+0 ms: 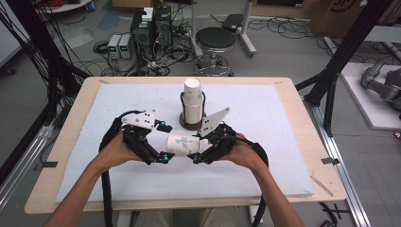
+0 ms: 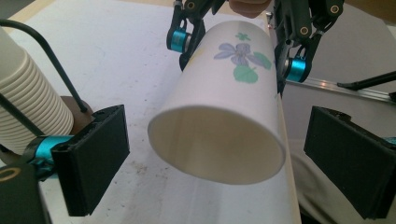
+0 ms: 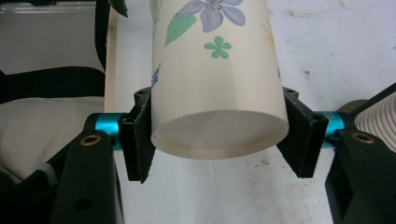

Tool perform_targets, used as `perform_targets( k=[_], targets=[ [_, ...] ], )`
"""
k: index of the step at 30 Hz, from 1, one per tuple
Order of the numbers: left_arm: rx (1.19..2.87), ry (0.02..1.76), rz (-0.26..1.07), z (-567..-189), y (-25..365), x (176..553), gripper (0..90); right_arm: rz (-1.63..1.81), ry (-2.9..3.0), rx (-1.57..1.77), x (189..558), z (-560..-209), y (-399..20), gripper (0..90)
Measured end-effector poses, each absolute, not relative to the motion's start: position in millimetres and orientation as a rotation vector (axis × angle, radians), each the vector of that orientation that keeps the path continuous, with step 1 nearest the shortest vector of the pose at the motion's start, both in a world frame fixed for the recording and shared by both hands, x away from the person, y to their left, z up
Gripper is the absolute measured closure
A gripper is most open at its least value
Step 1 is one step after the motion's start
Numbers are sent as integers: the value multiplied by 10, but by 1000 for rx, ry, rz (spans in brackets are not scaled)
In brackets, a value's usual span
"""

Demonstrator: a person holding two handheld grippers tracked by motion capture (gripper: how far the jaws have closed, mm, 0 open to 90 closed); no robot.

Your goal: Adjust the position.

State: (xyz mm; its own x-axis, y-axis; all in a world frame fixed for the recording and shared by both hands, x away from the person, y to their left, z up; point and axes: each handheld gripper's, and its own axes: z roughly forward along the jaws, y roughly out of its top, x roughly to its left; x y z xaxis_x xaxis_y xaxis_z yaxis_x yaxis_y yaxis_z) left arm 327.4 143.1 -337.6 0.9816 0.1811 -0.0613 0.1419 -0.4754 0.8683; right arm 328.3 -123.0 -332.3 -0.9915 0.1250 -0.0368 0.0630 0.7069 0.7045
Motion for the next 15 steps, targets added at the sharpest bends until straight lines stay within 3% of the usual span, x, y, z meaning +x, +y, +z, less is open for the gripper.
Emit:
perform_targets(
  k=[15],
  targets=[
    [1961, 262, 46, -3476, 1529, 3232, 67, 1312, 2741, 208, 3269, -3323, -1354, 375]
  ],
)
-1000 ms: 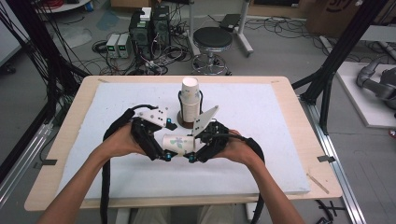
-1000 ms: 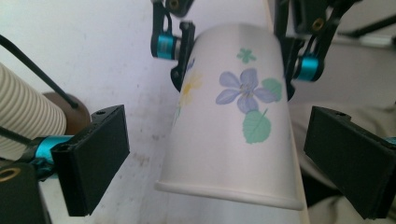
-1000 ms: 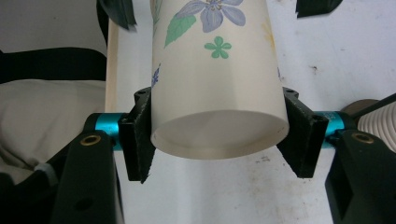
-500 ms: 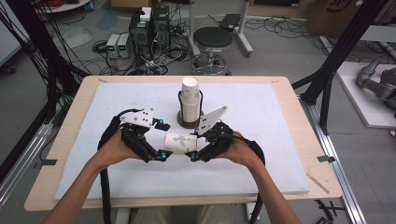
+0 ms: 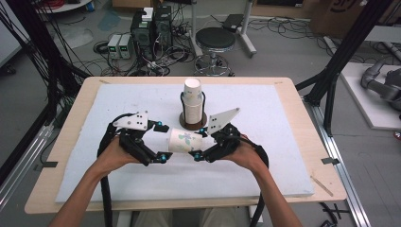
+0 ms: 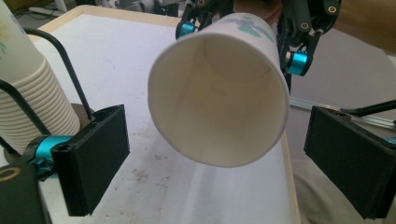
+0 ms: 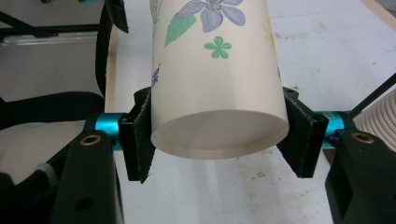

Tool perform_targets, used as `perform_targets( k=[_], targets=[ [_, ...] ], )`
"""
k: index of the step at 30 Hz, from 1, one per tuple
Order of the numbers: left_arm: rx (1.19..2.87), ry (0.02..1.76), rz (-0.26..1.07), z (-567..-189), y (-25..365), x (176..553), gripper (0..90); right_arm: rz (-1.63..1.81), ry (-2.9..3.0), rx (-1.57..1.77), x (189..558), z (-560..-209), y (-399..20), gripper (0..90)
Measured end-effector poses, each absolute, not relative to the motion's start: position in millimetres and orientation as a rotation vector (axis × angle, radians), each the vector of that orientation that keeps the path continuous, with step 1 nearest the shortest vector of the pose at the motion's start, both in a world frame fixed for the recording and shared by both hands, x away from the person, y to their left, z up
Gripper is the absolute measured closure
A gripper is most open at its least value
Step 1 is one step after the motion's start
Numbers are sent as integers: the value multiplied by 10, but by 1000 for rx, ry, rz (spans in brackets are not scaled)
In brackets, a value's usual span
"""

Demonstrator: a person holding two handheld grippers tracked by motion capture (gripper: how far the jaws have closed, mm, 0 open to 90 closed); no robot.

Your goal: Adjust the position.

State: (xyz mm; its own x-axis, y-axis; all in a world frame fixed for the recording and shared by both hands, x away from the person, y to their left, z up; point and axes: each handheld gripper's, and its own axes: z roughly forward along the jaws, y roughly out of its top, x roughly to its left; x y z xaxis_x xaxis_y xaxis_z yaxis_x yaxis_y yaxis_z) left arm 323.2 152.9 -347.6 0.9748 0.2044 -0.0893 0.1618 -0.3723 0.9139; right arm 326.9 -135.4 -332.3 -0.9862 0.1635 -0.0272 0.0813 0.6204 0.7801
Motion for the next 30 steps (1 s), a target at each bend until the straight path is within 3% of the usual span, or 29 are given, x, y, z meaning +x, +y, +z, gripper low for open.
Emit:
perform_targets(
  k=[20, 30],
  targets=[
    [1775, 262, -27, -3625, 1557, 3224, 67, 1549, 2650, 249, 3235, -3463, -1494, 373],
    [1760, 238, -60, -3673, 1476, 3240, 67, 1646, 2623, 248, 3220, -3545, -1504, 373]
  ],
)
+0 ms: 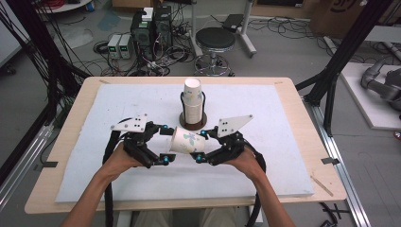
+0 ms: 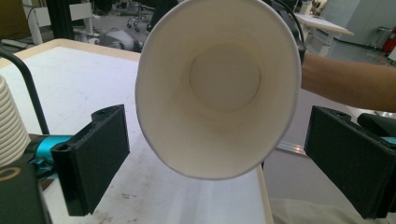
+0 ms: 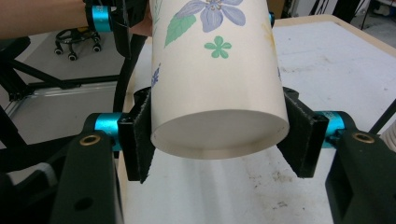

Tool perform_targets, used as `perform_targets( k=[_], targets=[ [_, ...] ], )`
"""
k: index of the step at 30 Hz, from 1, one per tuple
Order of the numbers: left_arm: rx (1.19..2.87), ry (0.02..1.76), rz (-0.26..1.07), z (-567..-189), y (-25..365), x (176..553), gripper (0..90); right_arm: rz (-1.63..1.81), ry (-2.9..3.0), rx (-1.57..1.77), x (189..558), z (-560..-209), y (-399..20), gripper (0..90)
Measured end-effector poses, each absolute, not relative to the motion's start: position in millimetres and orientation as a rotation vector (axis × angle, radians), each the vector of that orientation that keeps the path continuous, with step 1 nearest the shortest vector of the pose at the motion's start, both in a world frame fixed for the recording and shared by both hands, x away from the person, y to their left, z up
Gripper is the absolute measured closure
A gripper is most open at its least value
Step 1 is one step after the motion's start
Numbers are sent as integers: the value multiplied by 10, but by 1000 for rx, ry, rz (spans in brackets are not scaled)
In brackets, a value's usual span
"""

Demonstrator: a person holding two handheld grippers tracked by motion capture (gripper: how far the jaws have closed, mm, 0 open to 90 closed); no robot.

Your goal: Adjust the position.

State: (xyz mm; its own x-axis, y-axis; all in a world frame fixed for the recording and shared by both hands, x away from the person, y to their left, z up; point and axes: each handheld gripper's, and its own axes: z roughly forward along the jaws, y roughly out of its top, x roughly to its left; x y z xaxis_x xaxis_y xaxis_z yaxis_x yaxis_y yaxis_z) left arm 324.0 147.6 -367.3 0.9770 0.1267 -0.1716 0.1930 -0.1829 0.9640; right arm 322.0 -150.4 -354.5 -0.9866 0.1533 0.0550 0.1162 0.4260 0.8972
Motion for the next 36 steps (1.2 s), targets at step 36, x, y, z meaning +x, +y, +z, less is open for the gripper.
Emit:
perform_targets(
  k=[36],
  targets=[
    [1629, 195, -85, -3811, 1312, 3257, 67, 1719, 2594, 209, 3197, -3649, -1403, 373]
  ],
)
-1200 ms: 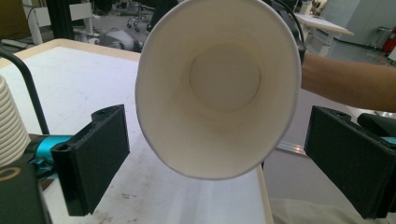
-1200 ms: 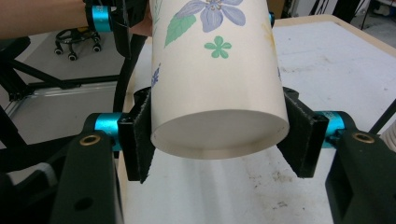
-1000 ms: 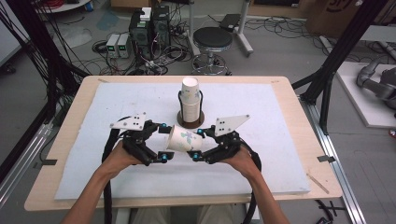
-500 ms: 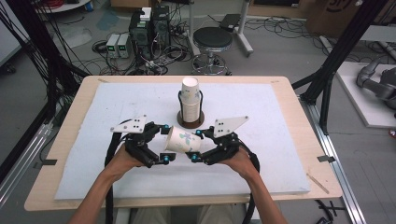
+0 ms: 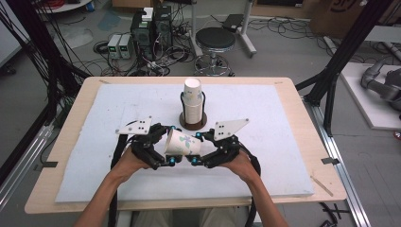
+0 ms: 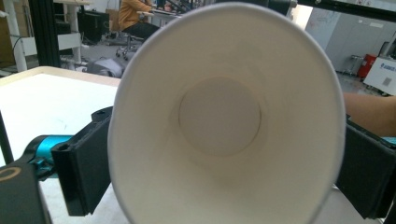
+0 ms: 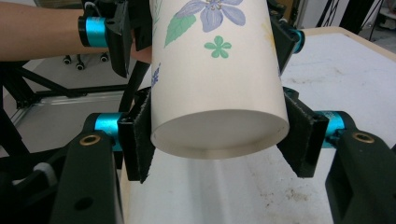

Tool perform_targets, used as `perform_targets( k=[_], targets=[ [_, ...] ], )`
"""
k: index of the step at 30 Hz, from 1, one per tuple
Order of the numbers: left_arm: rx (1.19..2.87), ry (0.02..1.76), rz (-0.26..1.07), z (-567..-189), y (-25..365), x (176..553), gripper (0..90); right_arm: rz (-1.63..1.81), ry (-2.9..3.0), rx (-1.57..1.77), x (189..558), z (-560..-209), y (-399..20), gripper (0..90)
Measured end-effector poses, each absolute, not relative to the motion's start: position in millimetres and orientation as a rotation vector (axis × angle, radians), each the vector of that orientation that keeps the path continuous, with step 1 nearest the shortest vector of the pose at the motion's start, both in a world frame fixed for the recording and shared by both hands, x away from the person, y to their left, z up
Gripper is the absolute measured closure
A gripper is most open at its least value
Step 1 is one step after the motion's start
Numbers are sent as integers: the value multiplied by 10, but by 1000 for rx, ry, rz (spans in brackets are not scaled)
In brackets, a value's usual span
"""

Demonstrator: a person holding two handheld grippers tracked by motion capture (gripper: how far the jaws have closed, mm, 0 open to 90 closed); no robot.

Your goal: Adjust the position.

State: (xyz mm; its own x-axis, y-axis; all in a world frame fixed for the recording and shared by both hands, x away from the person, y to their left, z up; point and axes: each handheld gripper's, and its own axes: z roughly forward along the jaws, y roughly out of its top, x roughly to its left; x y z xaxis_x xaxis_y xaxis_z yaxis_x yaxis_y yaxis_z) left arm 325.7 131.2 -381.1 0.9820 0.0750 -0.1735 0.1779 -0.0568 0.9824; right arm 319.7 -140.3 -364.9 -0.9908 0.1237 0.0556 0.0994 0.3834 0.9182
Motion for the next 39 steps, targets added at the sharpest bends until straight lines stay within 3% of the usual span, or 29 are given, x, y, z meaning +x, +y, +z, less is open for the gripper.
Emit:
perform_targets(
  k=[13, 23, 33, 35, 37, 39],
  targets=[
    [1643, 178, -111, -3823, 1316, 3268, 163, 1739, 2587, 197, 3183, -3682, -1384, 373],
    [1640, 160, -114, -3805, 1342, 3252, 305, 1747, 2590, 188, 3171, -3678, -1398, 374],
    [1648, 147, -98, -3797, 1344, 3241, 334, 1734, 2606, 182, 3169, -3680, -1398, 370],
    [1650, 151, -95, -3797, 1345, 3240, 334, 1738, 2602, 192, 3169, -3685, -1392, 349],
    [1662, 152, -86, -3800, 1343, 3240, 334, 1741, 2602, 201, 3174, -3695, -1374, 232],
    [1672, 154, -86, -3804, 1341, 3242, 334, 1740, 2613, 222, 3173, -3701, -1362, 190]
  ],
)
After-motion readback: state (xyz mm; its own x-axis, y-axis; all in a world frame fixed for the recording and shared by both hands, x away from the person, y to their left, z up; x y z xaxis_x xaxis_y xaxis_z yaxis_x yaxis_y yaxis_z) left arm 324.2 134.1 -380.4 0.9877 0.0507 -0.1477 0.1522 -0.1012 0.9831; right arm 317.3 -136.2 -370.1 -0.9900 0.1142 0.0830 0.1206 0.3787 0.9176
